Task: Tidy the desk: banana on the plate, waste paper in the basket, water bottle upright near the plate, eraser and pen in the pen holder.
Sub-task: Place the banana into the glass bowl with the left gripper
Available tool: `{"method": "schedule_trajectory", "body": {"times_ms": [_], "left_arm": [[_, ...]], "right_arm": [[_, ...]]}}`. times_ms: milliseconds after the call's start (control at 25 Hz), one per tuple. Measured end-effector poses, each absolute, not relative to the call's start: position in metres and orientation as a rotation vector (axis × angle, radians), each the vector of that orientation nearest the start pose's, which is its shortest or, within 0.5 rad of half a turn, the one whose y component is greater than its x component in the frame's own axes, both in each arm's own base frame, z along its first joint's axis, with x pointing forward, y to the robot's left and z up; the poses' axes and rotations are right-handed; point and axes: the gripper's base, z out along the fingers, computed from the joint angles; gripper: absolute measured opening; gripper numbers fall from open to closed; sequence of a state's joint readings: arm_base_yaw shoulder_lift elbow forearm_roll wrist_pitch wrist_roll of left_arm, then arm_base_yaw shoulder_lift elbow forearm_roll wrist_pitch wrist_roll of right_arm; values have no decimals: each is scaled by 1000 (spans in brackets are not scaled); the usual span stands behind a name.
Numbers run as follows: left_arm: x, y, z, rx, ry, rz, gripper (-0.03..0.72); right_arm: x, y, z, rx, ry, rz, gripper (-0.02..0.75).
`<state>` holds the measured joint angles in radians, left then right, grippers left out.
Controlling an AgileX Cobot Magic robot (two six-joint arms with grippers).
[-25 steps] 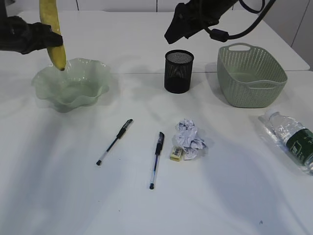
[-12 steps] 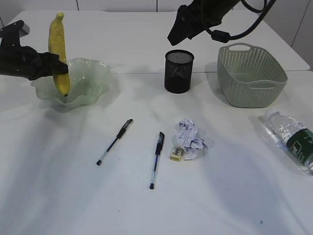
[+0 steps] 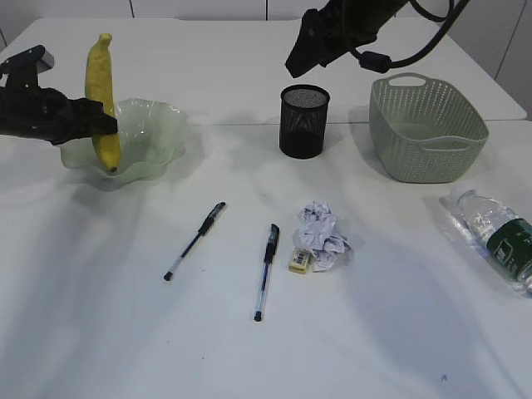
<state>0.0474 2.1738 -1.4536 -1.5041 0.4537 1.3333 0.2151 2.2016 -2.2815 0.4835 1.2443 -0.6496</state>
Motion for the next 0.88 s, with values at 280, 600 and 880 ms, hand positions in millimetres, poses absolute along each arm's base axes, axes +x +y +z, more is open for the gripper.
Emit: {"method": "schedule_trajectory", "body": {"times_ms": [280,600,880], "left_arm": [[473,-17,153,13,2217,-568,266],[473,-17,153,11,2217,-564,286],[474,-15,152,-3,2217,-542,301]], "right_arm": [[463,142,321,-1006,2312,488,517],[463,142,321,-1004,2313,489,517],[463,142,321,-981,2326,497,517]]}}
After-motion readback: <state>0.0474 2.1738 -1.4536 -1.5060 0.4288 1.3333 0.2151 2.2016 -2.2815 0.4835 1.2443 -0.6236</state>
